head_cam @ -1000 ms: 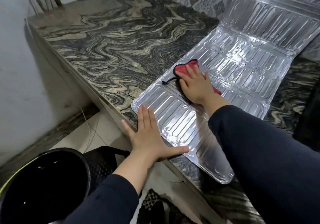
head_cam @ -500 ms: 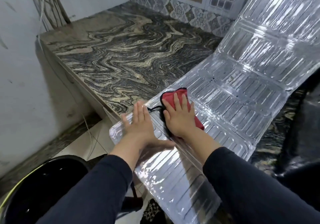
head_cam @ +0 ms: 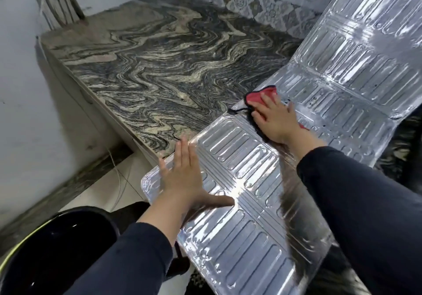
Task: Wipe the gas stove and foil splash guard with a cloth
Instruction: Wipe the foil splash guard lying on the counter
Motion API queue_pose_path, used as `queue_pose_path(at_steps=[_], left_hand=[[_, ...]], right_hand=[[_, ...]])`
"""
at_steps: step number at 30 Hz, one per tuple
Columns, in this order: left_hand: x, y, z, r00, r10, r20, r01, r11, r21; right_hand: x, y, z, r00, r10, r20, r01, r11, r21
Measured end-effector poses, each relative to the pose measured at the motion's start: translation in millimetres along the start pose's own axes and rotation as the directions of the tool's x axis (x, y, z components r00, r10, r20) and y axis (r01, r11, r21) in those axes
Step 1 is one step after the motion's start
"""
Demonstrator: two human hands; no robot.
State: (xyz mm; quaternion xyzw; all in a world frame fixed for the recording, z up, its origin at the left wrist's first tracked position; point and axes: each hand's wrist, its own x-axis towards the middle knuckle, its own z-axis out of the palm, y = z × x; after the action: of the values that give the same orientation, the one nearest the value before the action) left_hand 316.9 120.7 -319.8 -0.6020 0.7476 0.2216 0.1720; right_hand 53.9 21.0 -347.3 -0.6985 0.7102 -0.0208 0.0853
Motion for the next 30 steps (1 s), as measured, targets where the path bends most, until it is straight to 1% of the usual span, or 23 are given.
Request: queue_pose_path(at_steps=[2, 4, 6, 8, 12, 14, 15, 17, 19, 21, 22, 25, 28, 30], left_hand=[[2, 0, 0, 1.0, -0.007, 0.001, 0.007, 1.0, -0.002], [2, 1, 0, 1.0, -0.009, 0.012, 0.009, 1.0, 0.001], [2, 1, -1, 1.0, -0.008, 0.019, 0.008, 1.0, -0.002], [2, 1, -3, 1.0, -0.011, 0.023, 0.011, 1.0, 0.003], [-1, 4, -7, 0.999, -0.027, 0.04, 0.027, 1.0, 0.001], [-3, 3, -8, 0.999, -0.03, 0.041, 0.031, 0.999, -0.016], [-3, 3, -9, 0.999, -0.03, 0.041, 0.031, 0.999, -0.02], [-5, 3, -10, 0.998, -0.032, 0.051, 0.033, 0.999, -0.021], [-7, 4, -11, 0.998, -0.034, 0.061, 0.035, 0.999, -0.017], [-10, 4, -14, 0.997, -0.041, 0.071, 0.041, 0.999, 0.005], [-10, 4, -16, 0.995, -0.051, 0.081, 0.05, 0.999, 0.017], [-8, 7, -31, 0.991, -0.095, 0.096, 0.091, 0.995, 0.043], [4, 10, -45, 0.997, -0.051, 0.061, 0.045, 0.995, 0.091], [10, 6, -49, 0.996, -0.05, 0.073, 0.041, 0.993, 0.115]], right_hand=[[15, 10, -4, 0.994, 0.107, 0.008, -0.107, 0.994, -0.002], [21, 8, -6, 0.98, 0.197, 0.014, -0.197, 0.98, 0.033], [17, -7, -4, 0.976, 0.219, 0.019, -0.219, 0.975, 0.04], [1, -30, 1, 0.989, 0.147, 0.011, -0.147, 0.988, 0.052], [-56, -70, 14, 0.997, -0.081, -0.012, 0.082, 0.995, 0.058], [-83, -66, 15, 0.986, -0.166, 0.003, 0.166, 0.985, 0.038], [-92, -56, 15, 0.984, -0.177, 0.016, 0.176, 0.984, 0.031], [-106, -27, 10, 0.993, -0.115, 0.02, 0.114, 0.993, 0.042], [-117, 2, 5, 0.999, 0.031, 0.015, -0.032, 0.997, 0.063], [-125, 16, 4, 0.989, 0.15, 0.02, -0.151, 0.987, 0.061], [-126, 14, 4, 0.985, 0.17, 0.023, -0.171, 0.984, 0.06], [-124, -19, 6, 0.99, 0.136, 0.033, -0.138, 0.985, 0.099], [-122, -73, 15, 0.996, 0.089, 0.022, -0.091, 0.987, 0.134], [-124, -100, 21, 0.995, 0.09, 0.03, -0.094, 0.985, 0.146]])
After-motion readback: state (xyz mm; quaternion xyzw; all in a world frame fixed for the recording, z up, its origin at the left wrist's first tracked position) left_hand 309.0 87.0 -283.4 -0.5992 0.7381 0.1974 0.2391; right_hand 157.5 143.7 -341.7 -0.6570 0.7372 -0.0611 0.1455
